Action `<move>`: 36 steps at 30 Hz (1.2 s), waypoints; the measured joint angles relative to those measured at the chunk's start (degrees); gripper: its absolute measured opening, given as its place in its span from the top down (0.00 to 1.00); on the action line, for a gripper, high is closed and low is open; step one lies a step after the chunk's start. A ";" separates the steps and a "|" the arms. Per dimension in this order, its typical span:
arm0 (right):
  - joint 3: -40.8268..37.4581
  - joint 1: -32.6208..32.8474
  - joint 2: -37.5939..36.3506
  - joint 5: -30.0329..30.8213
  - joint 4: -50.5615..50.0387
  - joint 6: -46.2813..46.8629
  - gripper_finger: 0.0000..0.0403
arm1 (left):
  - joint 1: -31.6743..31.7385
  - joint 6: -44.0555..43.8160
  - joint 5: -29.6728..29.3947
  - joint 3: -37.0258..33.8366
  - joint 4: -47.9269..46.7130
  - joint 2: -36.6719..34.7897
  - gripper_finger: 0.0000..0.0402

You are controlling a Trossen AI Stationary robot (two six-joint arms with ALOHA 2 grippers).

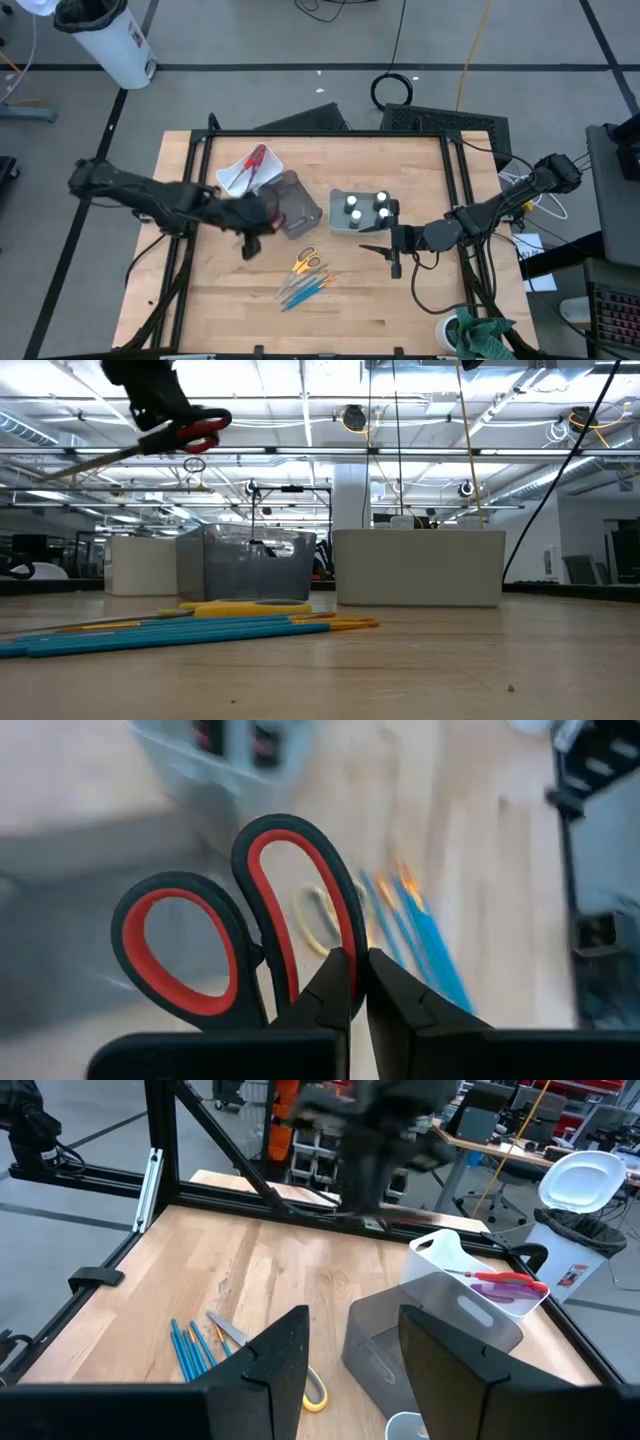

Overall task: Pick & Place Paint Supplies
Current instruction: Put the black scissors into the white bin

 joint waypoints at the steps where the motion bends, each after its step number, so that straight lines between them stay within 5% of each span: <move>1: 0.00 0.00 0.00 0.00 0.00 0.04 0.64 | 1.42 1.80 -0.95 0.00 -0.89 -1.70 0.97; 10: 0.00 0.00 0.00 0.00 0.00 0.39 0.64 | 20.53 16.13 -2.50 -0.02 -4.34 -8.92 0.97; 20: 0.00 0.00 0.00 0.00 -0.16 0.17 0.64 | 43.61 25.64 22.70 -12.39 23.48 -8.65 0.97; 24: 0.00 0.00 0.00 0.00 -0.53 0.15 0.64 | 51.25 25.61 25.35 -19.21 29.22 -8.59 0.97; 36: 0.00 -0.02 0.00 0.07 -0.49 -0.04 0.64 | 57.73 26.23 30.65 -21.90 29.98 -9.31 0.97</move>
